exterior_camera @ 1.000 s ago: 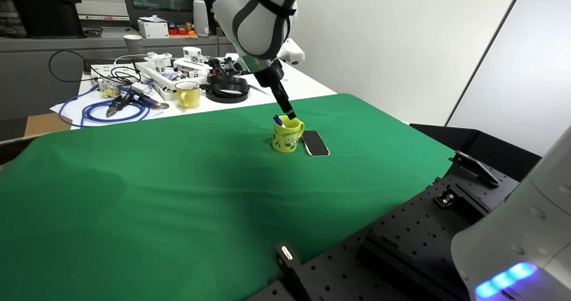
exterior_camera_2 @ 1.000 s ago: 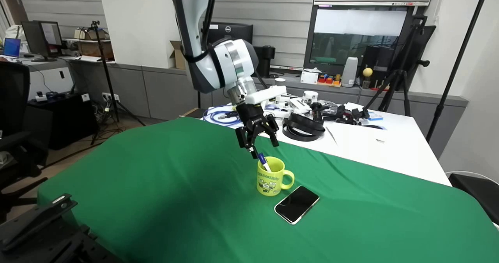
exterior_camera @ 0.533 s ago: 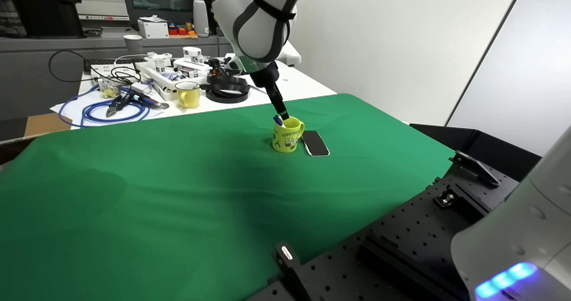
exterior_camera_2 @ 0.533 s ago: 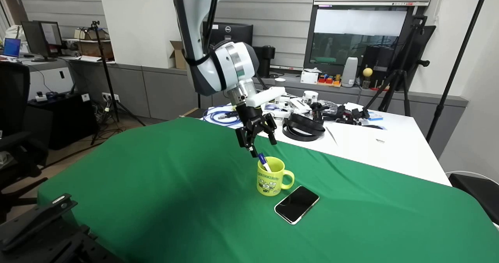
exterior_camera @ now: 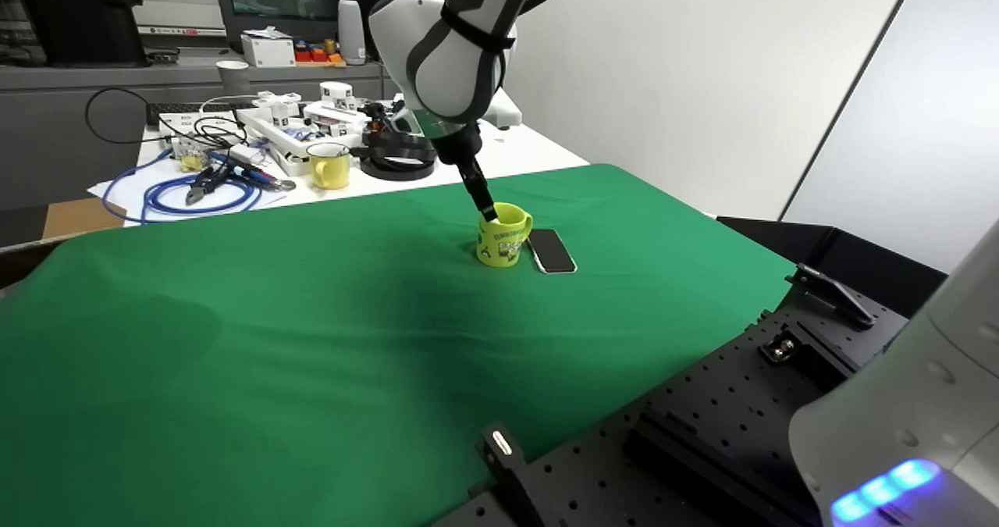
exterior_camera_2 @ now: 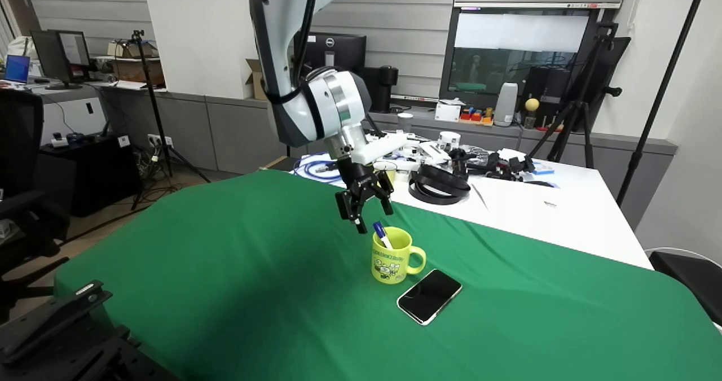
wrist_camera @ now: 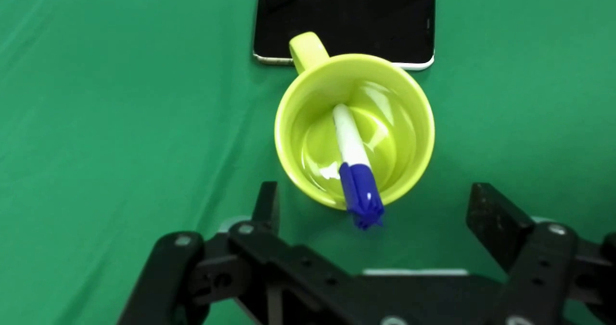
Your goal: Remove the marker from the mug and put it on the table
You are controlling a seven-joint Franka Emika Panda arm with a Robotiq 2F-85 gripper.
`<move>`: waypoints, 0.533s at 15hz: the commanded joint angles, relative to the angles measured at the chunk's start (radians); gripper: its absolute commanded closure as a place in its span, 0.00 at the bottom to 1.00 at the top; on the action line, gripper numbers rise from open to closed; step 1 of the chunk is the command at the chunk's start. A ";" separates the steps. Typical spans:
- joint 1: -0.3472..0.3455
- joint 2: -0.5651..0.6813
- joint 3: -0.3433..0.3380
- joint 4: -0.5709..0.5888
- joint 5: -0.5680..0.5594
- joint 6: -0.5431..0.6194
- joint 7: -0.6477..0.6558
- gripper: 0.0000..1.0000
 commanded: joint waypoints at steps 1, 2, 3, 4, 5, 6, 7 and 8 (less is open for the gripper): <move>0.011 0.026 0.000 0.026 -0.012 0.007 0.028 0.27; 0.012 0.030 0.001 0.027 -0.011 0.009 0.028 0.33; 0.015 0.032 0.001 0.029 -0.011 0.010 0.028 0.40; 0.017 0.034 0.000 0.030 -0.012 0.013 0.029 0.49; 0.019 0.036 0.000 0.030 -0.012 0.014 0.029 0.55; 0.024 0.037 -0.003 0.031 -0.017 0.014 0.033 0.62; 0.026 0.038 -0.003 0.031 -0.017 0.014 0.034 0.69; 0.028 0.037 -0.003 0.032 -0.018 0.012 0.033 0.75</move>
